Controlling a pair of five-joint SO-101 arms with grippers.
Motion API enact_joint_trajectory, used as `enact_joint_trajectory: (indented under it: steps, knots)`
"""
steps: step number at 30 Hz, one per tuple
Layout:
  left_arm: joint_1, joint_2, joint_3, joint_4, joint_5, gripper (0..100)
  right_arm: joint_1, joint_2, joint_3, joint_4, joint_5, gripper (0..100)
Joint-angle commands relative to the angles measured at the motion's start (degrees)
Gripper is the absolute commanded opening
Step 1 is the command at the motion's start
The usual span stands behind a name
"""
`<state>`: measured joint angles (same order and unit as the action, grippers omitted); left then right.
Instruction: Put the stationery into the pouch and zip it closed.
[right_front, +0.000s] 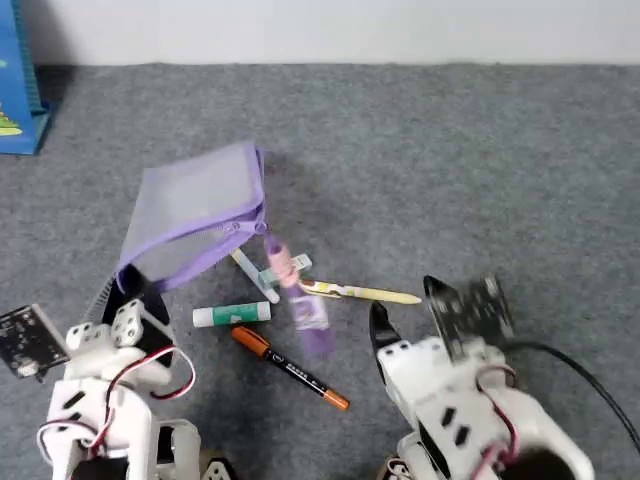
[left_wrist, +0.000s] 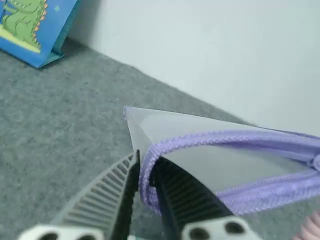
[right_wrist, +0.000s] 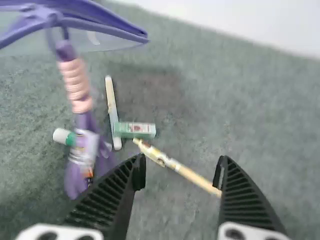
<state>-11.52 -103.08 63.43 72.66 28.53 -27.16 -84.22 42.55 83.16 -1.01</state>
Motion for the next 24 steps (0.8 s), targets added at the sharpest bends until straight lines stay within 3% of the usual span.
enact_joint_trajectory:
  steps: [1, 7, 14, 18, 24]
  knots:
    - [-0.53, 0.88, -3.74, 2.11, -1.32, 1, -0.13, 8.75, -2.46, -0.4, -1.93, 21.2]
    - [-5.63, 0.97, -3.74, 3.87, -6.15, 1, -0.13, 15.78, -2.55, -2.07, -1.93, 21.2]
    - [-5.71, 2.9, -10.15, 9.41, -11.16, 1, -0.04, 18.77, -2.46, -5.76, -1.93, 21.0]
    - [-5.71, 13.71, -18.33, 13.01, -11.87, 1, 0.13, 21.58, -2.46, -5.76, -1.85, 21.2]
    - [-5.45, 34.37, -36.35, 26.73, -15.38, 1, 0.13, 24.57, -2.46, -8.84, -1.67, 21.2]
